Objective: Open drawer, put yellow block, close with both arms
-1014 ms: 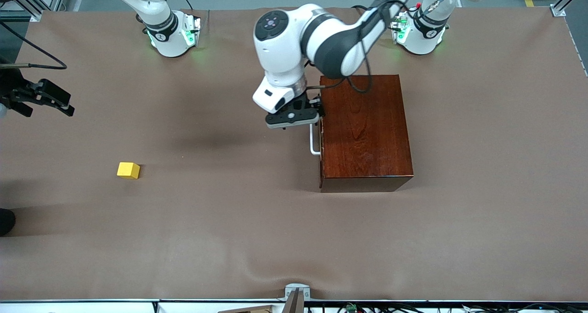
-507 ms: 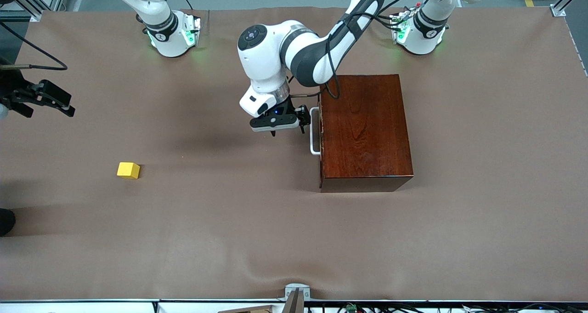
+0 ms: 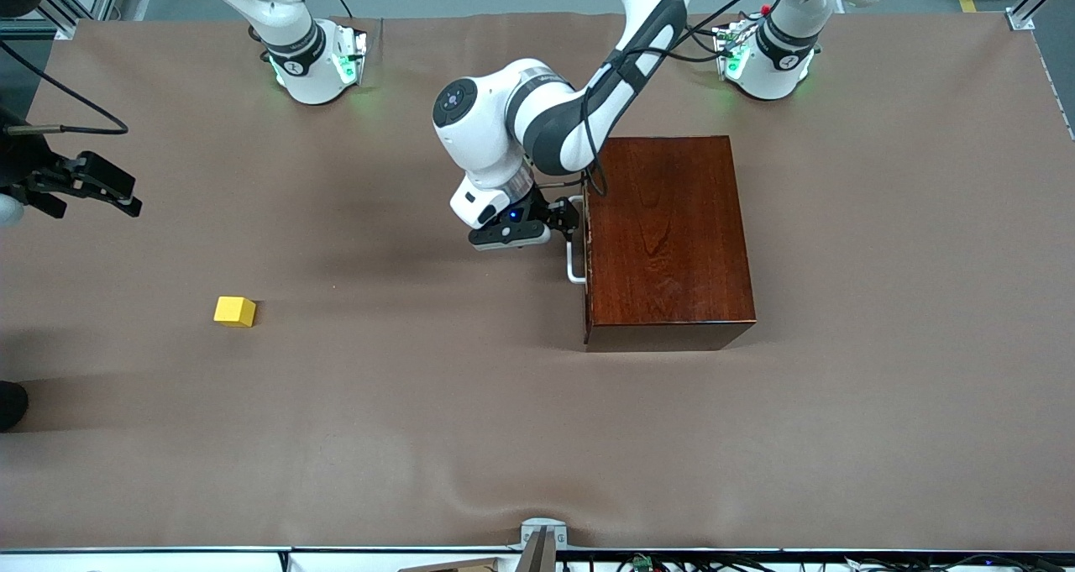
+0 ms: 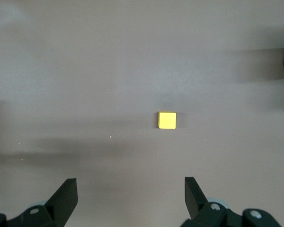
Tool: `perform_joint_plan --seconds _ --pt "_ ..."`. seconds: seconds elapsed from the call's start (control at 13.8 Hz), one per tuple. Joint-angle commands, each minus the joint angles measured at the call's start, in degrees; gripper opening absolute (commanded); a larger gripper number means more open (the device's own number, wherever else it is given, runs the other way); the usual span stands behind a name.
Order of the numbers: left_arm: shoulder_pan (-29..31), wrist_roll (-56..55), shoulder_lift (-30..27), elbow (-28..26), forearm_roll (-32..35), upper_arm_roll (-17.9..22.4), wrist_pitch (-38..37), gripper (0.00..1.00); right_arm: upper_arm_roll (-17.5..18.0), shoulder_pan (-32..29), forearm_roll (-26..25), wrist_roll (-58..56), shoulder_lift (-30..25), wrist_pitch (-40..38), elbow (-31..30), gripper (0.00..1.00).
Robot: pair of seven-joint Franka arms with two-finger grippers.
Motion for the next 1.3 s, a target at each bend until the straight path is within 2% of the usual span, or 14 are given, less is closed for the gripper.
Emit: perform_joint_plan --seconds 0.0,0.22,0.58,1.23 --pt "-0.5 -2.4 2.0 2.2 0.9 0.3 -3.6 1.0 0.3 -0.2 -0.6 -0.6 -0.1 -0.5 0.3 1.0" --pt "-0.4 -2.3 2.1 2.3 -1.4 0.3 -4.3 1.0 0.3 -0.3 -0.7 -0.7 0.0 -0.5 0.3 1.0" --pt "-0.5 -2.3 3.2 2.5 -1.5 -0.4 -2.3 1.0 0.3 -0.5 -0.7 -1.0 0.2 -0.2 0.3 1.0" --pt "-0.5 -6.1 3.6 2.5 -4.4 -0.8 5.8 1.0 0.2 -2.8 -0.3 -6.2 1.8 0.7 0.4 1.0"
